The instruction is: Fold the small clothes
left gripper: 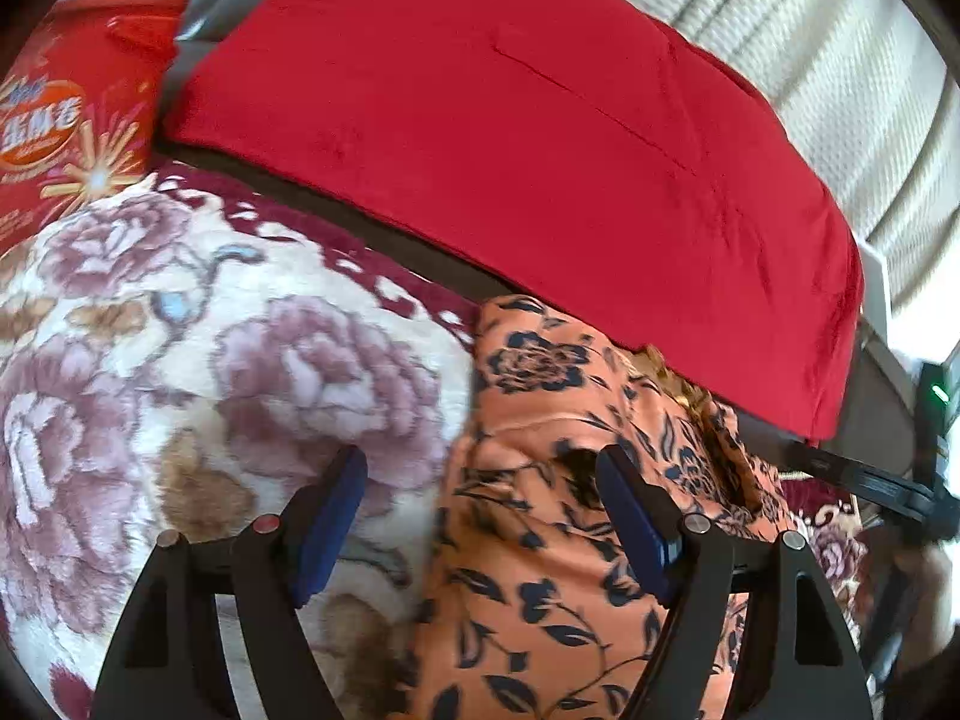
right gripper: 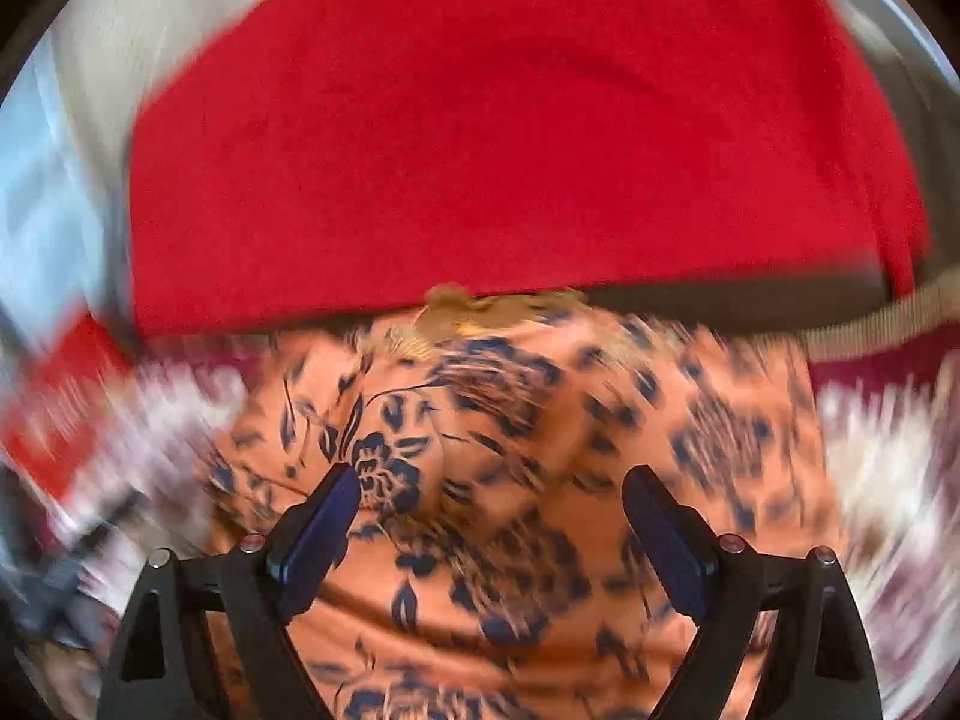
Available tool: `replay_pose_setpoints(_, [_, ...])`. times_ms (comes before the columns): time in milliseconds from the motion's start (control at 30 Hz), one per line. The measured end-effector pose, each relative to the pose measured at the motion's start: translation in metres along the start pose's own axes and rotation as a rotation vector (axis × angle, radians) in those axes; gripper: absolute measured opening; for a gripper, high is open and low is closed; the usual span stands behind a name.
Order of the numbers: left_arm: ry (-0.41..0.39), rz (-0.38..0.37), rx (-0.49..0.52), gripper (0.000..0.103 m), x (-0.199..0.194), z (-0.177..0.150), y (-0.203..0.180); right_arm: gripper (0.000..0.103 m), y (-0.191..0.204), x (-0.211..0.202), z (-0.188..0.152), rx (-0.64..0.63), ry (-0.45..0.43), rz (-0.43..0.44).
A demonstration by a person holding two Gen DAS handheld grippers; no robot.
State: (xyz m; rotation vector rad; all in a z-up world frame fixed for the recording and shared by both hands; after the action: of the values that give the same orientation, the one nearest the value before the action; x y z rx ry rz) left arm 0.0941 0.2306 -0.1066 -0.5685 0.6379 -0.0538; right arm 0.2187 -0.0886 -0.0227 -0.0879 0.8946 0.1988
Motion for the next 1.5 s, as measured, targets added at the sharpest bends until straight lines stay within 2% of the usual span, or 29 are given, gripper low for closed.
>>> replay_pose_setpoints(33, [-0.012, 0.003, 0.009, 0.079, -0.006, 0.003, 0.005, 0.09, 0.02, 0.013, 0.01, -0.075, 0.02, -0.06])
replay_pose_setpoints(100, [-0.028, 0.028, 0.028, 0.079, -0.006, 0.002, 0.008, 0.089, 0.039, 0.044, 0.022, -0.136, 0.089, -0.155])
replay_pose_setpoints(167, [-0.039, 0.018, 0.025, 0.079, -0.005, 0.004, 0.012, 0.088, 0.035, 0.079, 0.025, -0.144, 0.175, -0.254])
replay_pose_setpoints(200, [-0.045, 0.005, 0.019, 0.079, -0.009, 0.006, 0.016, 0.071, 0.03, 0.091, 0.023, -0.14, 0.206, -0.288])
replay_pose_setpoints(233, [-0.046, 0.001, 0.011, 0.079, -0.01, 0.007, 0.019, 0.047, 0.022, 0.1, 0.02, -0.126, 0.231, -0.307])
replay_pose_setpoints(267, [-0.046, -0.005, -0.002, 0.079, -0.012, 0.008, 0.022, 0.011, 0.008, 0.103, 0.016, -0.088, 0.247, -0.315])
replay_pose_setpoints(333, [-0.045, -0.039, -0.042, 0.079, -0.017, 0.01, 0.027, 0.01, -0.017, 0.094, 0.011, -0.004, 0.218, -0.286])
replay_pose_setpoints(400, [-0.048, -0.05, -0.06, 0.079, -0.018, 0.011, 0.029, 0.009, -0.046, 0.063, 0.011, 0.094, 0.104, -0.234])
replay_pose_setpoints(467, [-0.05, -0.044, -0.051, 0.079, -0.017, 0.011, 0.026, 0.009, -0.081, 0.02, 0.004, 0.262, -0.06, -0.104])
replay_pose_setpoints(533, [-0.047, -0.051, -0.046, 0.079, -0.014, 0.01, 0.021, 0.014, -0.116, 0.005, -0.022, 0.441, -0.138, 0.025])
replay_pose_setpoints(567, [-0.044, -0.052, -0.045, 0.079, -0.012, 0.009, 0.019, 0.03, -0.135, 0.019, -0.046, 0.537, -0.096, 0.087])
replay_pose_setpoints(600, [-0.037, -0.053, -0.042, 0.079, -0.01, 0.008, 0.017, 0.061, -0.15, 0.037, -0.067, 0.602, -0.03, 0.119])
replay_pose_setpoints(633, [-0.027, -0.051, -0.033, 0.079, -0.007, 0.006, 0.014, 0.069, -0.163, 0.053, -0.09, 0.679, 0.032, 0.151])
replay_pose_setpoints(667, [-0.023, -0.045, -0.025, 0.079, -0.005, 0.005, 0.012, 0.068, -0.173, 0.058, -0.105, 0.744, 0.021, 0.217])
replay_pose_setpoints(733, [-0.021, -0.032, -0.014, 0.079, -0.002, 0.004, 0.011, 0.069, -0.189, 0.052, -0.119, 0.839, -0.062, 0.336])
replay_pose_setpoints(800, [-0.02, -0.029, -0.025, 0.079, 0.0, 0.004, 0.012, 0.085, -0.195, 0.052, -0.118, 0.872, -0.081, 0.418])
replay_pose_setpoints(1033, [-0.009, -0.021, -0.026, 0.079, 0.005, 0.002, 0.013, 0.085, -0.202, 0.074, -0.085, 0.811, -0.026, 0.468])
replay_pose_setpoints(1067, [-0.007, -0.021, -0.024, 0.079, 0.006, 0.002, 0.013, 0.084, -0.198, 0.08, -0.077, 0.775, 0.012, 0.466])
replay_pose_setpoints(1100, [-0.004, -0.02, -0.023, 0.08, 0.007, 0.002, 0.013, 0.076, -0.193, 0.085, -0.078, 0.741, 0.055, 0.436])
replay_pose_setpoints(1133, [-0.003, -0.021, -0.023, 0.08, 0.007, 0.003, 0.014, 0.064, -0.189, 0.092, -0.073, 0.703, 0.105, 0.402])
replay_pose_setpoints(1167, [-0.004, -0.021, -0.022, 0.08, 0.007, 0.003, 0.014, 0.02, -0.184, 0.099, -0.067, 0.648, 0.143, 0.387])
replay_pose_setpoints(1200, [-0.006, -0.019, -0.018, 0.08, 0.006, 0.003, 0.014, 0.009, -0.179, 0.101, -0.062, 0.598, 0.161, 0.352])
replay_pose_setpoints(1267, [-0.012, -0.013, -0.01, 0.08, 0.005, 0.003, 0.015, 0.008, -0.168, 0.087, -0.046, 0.477, 0.126, 0.275])
replay_pose_setpoints(1367, [-0.016, -0.015, -0.019, 0.08, 0.005, 0.004, 0.018, 0.008, -0.161, 0.045, -0.026, 0.35, -0.021, 0.166])
replay_pose_setpoints(1467, [-0.005, -0.023, -0.024, 0.08, 0.01, 0.004, 0.016, 0.008, -0.166, 0.05, -0.026, 0.307, -0.03, 0.082])
replay_pose_setpoints(1500, [-0.001, -0.022, -0.019, 0.08, 0.012, 0.003, 0.015, 0.013, -0.17, 0.06, -0.033, 0.298, -0.033, 0.062])
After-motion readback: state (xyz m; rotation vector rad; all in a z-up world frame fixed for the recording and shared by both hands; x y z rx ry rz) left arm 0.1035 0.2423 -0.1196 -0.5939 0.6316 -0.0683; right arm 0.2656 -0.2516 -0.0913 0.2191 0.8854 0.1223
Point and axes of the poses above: each gripper's, at about its wrist camera, not at the fingertips, and x roughly the way its jaws point, y to its left, z to its top, the point moved 2 cm from there along x, roughly the way its jaws point, and after that the axes turned 4 degrees about -z, right-handed, at the moved point
